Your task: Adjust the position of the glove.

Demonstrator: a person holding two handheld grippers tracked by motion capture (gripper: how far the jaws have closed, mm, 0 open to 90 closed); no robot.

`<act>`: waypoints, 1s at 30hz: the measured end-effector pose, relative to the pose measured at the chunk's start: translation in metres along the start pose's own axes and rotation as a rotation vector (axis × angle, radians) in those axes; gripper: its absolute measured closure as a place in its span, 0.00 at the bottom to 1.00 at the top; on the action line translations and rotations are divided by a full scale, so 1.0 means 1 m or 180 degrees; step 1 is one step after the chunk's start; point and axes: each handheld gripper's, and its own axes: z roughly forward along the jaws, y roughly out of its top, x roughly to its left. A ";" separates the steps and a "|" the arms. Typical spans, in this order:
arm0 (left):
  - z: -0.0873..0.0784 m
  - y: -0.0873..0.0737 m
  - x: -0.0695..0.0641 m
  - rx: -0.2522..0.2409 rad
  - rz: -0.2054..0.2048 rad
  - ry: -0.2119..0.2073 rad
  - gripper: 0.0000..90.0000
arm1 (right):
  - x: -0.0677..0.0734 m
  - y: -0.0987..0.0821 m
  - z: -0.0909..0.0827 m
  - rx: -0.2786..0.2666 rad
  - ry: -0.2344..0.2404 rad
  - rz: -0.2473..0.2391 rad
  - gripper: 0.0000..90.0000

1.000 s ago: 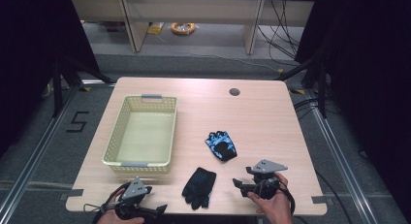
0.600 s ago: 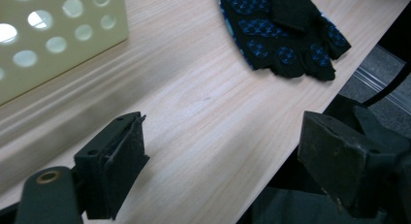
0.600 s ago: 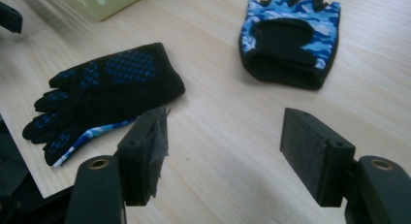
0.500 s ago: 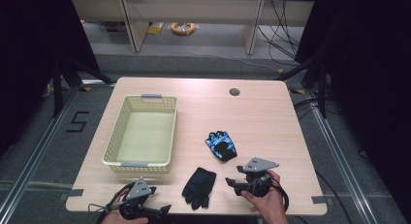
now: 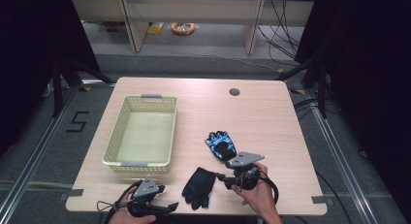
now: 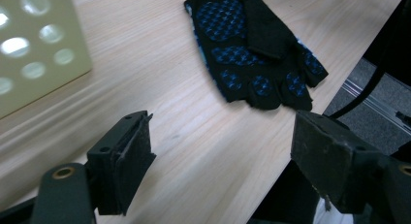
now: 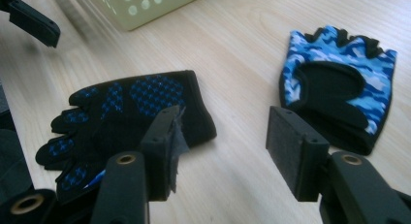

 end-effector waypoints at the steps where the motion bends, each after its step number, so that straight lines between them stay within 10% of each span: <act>1: 0.006 0.001 -0.003 -0.0083 -0.0002 0.0032 0.26 | 0.000 0.004 0.005 0.0027 0.0058 -0.0038 0.58; 30: 0.037 0.019 -0.010 0.0152 0.0556 0.0233 0.80 | 0.003 0.021 0.060 0.0454 0.0302 -0.0147 0.82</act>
